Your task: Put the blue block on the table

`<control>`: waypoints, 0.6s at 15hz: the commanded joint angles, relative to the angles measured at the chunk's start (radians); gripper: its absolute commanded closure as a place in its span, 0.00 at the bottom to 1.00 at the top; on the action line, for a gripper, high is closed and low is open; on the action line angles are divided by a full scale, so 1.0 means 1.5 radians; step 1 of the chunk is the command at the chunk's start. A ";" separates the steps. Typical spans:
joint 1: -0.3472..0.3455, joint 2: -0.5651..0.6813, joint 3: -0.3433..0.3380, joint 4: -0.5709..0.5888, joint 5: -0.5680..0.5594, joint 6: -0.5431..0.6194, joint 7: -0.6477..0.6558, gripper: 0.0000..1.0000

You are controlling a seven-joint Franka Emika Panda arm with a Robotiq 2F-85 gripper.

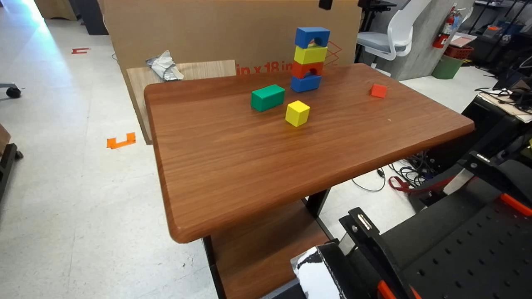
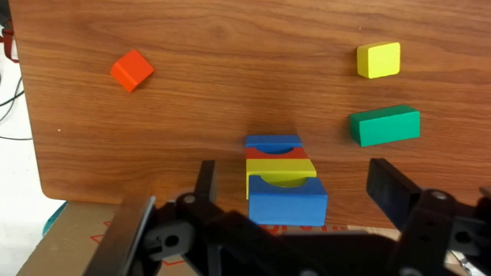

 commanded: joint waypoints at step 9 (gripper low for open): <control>-0.005 0.092 0.007 0.115 0.017 -0.032 -0.019 0.00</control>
